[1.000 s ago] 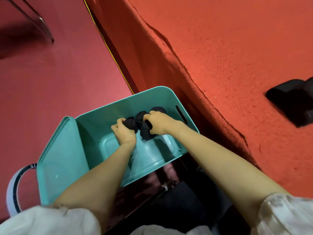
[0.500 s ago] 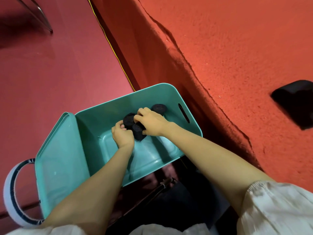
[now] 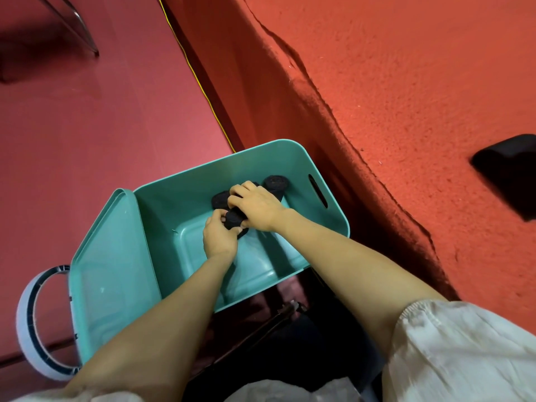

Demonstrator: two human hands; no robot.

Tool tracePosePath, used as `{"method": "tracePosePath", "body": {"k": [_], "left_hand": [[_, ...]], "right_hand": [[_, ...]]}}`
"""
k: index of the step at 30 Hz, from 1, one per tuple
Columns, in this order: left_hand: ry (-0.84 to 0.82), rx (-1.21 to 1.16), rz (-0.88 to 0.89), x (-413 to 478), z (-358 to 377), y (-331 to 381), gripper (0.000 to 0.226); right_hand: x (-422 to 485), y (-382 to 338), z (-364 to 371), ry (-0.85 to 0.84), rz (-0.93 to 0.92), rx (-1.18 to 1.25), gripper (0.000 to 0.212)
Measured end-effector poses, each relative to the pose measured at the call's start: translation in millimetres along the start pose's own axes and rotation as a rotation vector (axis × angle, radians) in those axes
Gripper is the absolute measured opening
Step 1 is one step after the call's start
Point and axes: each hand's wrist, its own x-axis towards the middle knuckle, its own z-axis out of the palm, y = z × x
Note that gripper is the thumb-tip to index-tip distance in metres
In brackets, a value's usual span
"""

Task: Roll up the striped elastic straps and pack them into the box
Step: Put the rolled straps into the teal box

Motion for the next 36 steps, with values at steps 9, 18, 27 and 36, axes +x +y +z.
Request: {"method": "tracePosePath", "body": {"k": [9, 18, 27, 36], "left_hand": [[-0.024, 0.084, 0.03, -5, 2, 5, 0.025], [-0.051, 0.208, -0.126, -8, -8, -1, 0.034], [0.356, -0.131, -0.304, -1, -20, 4, 0.042], [0.385, -0.36, -0.371, 12, -17, 12, 0.051]], "right_hand": [[0, -3, -7, -0.046, 0.0, -0.004, 0.065], [4, -1, -3, -0.044, 0.006, -0.008, 0.051], [3, -5, -2, -0.055, 0.035, 0.018, 0.054], [2, -3, 1, -0.067, 0.031, 0.051, 0.059]]}}
